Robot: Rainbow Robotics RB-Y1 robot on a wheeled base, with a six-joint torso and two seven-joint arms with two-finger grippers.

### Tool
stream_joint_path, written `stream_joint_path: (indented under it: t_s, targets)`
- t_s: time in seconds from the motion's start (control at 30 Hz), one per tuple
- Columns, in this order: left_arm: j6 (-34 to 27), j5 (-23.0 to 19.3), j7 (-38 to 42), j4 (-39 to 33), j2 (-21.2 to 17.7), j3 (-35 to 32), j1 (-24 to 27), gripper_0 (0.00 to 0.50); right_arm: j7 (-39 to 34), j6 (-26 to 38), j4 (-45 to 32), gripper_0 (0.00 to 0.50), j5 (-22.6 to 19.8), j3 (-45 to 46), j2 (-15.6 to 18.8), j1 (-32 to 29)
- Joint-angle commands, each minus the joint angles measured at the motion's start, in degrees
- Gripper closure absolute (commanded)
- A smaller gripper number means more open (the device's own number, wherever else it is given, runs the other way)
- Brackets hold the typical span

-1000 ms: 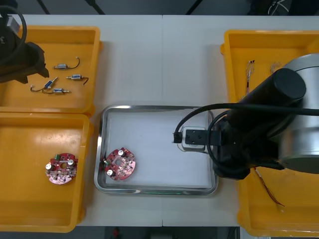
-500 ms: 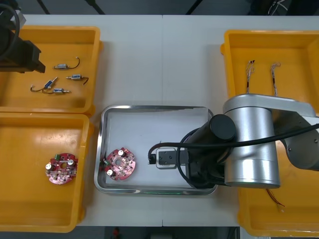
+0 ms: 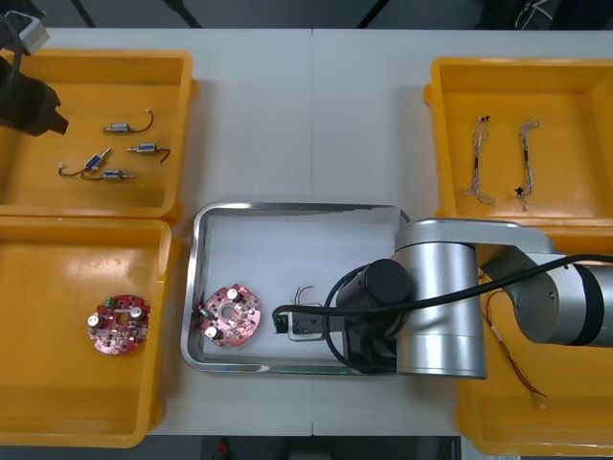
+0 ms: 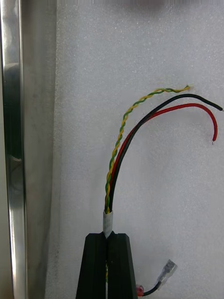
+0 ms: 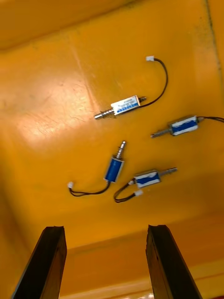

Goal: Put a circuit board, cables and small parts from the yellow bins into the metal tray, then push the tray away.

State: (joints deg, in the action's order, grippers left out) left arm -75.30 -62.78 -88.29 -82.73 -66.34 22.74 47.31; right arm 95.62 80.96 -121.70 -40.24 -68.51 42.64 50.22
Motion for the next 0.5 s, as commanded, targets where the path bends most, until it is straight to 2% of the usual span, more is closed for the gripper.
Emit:
stream_joint_path:
  t_s: [0.03,0.07,0.13,0.17,0.2,0.23,0.33,0.5]
  targets:
    - [0.77,2.22,2.07,3.98,2.97,-1.65,4.98,0.0,0.09,-0.63,0.33,0.5,0.42,-0.57,-1.95,1.37]
    - [0.77,2.4,1.9,4.42,3.06,-1.73,5.07,0.0,0.0,-0.54,0.33,0.458,0.42,-0.66,-1.95,1.37]
    - [1.12,3.63,0.49,5.74,4.11,-1.65,5.77,0.0,-0.17,-0.63,0.33,0.28,0.42,-0.57,-1.95,1.37]
    - [1.12,3.98,-0.04,6.0,4.29,-1.73,5.95,0.0,-0.35,-0.63,0.33,0.224,0.42,-0.57,-1.95,1.37]
    - [1.21,4.68,-1.0,6.88,4.99,-1.73,6.3,0.0,-0.44,-0.63,0.33,0.121,0.25,-0.57,-1.86,1.29]
    - [1.21,5.12,-1.71,7.76,5.7,-1.65,6.74,0.0,-0.53,-0.63,0.33,0.081,0.16,-0.57,-1.86,1.2]
    - [1.73,6.09,-3.64,9.61,7.1,-1.73,7.27,0.0,-0.61,-0.45,0.33,0.0,0.16,-0.57,-1.77,1.2]
    - [2.96,6.88,-8.39,11.8,8.68,-1.65,7.27,0.0,-1.23,-0.45,0.33,0.0,-0.02,-0.48,-1.69,1.29]
